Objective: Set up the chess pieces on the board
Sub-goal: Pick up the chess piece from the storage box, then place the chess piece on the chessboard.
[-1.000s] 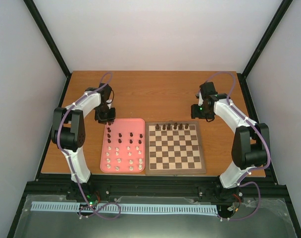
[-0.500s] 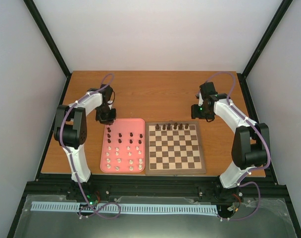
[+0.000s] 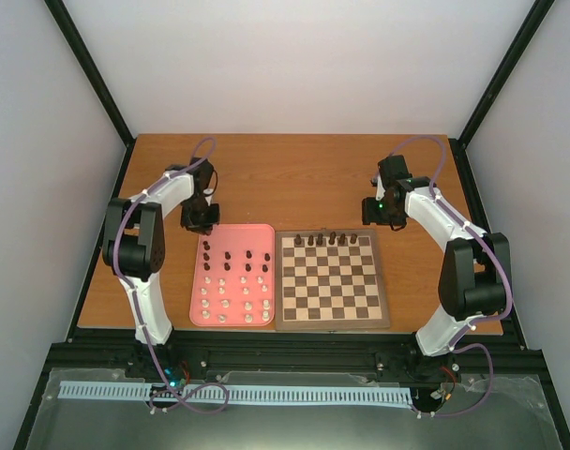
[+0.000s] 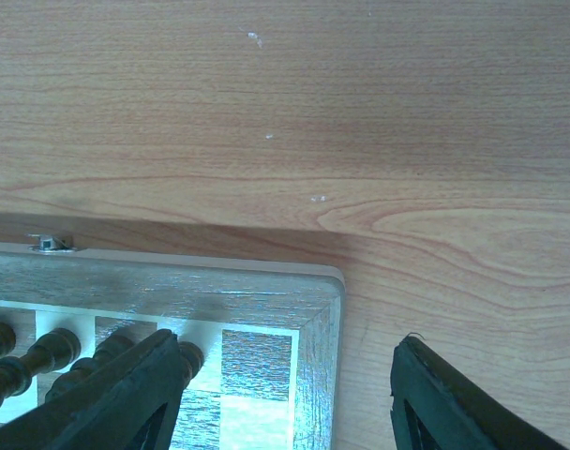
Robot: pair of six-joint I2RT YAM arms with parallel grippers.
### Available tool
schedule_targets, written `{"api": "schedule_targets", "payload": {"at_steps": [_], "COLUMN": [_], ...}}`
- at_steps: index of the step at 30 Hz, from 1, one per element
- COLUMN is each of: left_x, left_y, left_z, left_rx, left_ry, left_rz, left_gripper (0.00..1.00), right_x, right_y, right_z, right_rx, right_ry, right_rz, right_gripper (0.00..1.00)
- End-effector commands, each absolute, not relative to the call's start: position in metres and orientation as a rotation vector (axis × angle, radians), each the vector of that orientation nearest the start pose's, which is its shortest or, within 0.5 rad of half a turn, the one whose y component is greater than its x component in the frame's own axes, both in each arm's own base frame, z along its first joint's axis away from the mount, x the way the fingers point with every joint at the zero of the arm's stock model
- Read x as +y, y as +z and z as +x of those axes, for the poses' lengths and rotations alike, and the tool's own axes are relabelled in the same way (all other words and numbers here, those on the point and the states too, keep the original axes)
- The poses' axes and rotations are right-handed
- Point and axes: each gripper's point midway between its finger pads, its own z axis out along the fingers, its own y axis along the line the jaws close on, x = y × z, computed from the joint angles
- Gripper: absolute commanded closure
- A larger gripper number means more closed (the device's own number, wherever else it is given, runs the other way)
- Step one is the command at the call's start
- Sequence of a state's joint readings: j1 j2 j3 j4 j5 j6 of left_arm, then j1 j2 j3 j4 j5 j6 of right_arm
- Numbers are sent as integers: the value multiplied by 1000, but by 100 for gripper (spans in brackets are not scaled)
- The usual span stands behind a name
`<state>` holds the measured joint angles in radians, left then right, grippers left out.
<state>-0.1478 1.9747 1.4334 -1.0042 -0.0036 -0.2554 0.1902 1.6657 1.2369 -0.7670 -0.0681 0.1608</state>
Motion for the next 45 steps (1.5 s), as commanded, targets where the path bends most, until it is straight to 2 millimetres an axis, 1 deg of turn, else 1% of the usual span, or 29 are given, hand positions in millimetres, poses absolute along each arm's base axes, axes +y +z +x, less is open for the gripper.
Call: {"api": "schedule_targets", "payload": {"at_steps": [1, 3, 4, 6, 7, 8, 13, 15, 17, 19, 23, 30, 36, 45], "left_x": [-70, -89, -103, -131, -151, -165, -231, -251, -266, -273, -280, -290, -299, -301], "left_y": [82, 101, 109, 120, 123, 125, 121, 116, 108, 100, 89, 78, 75, 68], "left_z": [371, 369, 366, 361, 356, 353, 336, 330, 327, 325, 328, 331, 332, 326], "left_rx": [3045, 3012, 3001, 2989, 2988, 2986, 3004, 3008, 3016, 3024, 3034, 3045, 3051, 3078], "left_ry": [-82, -104, -129, -182, -213, -238, -350, -365, -365, -354, -346, -350, -368, -374], "left_rz": [-122, -57, -16, 60, 113, 146, 312, 378, 427, 457, 485, 512, 523, 551], "left_gripper": [97, 96, 96, 96, 96, 95, 95, 95, 94, 94, 94, 94, 94, 94], "right_x": [82, 82, 83, 83, 84, 84, 83, 83, 83, 82, 80, 79, 80, 79], "right_y": [102, 101, 101, 100, 99, 100, 101, 101, 100, 102, 102, 101, 101, 100], "right_z": [378, 378, 379, 379, 380, 381, 381, 380, 379, 378, 376, 372, 372, 371], "right_rx": [2771, 2771, 2772, 2776, 2776, 2774, 2772, 2771, 2773, 2768, 2766, 2768, 2768, 2770], "right_ry": [189, 191, 193, 198, 200, 202, 195, 194, 192, 187, 180, 175, 179, 174], "right_rz": [-60, -61, -59, -60, -60, -61, -59, -58, -59, -58, -57, -57, -58, -59], "right_gripper": [40, 40, 40, 40, 40, 40, 40, 40, 40, 40, 40, 40, 40, 40]}}
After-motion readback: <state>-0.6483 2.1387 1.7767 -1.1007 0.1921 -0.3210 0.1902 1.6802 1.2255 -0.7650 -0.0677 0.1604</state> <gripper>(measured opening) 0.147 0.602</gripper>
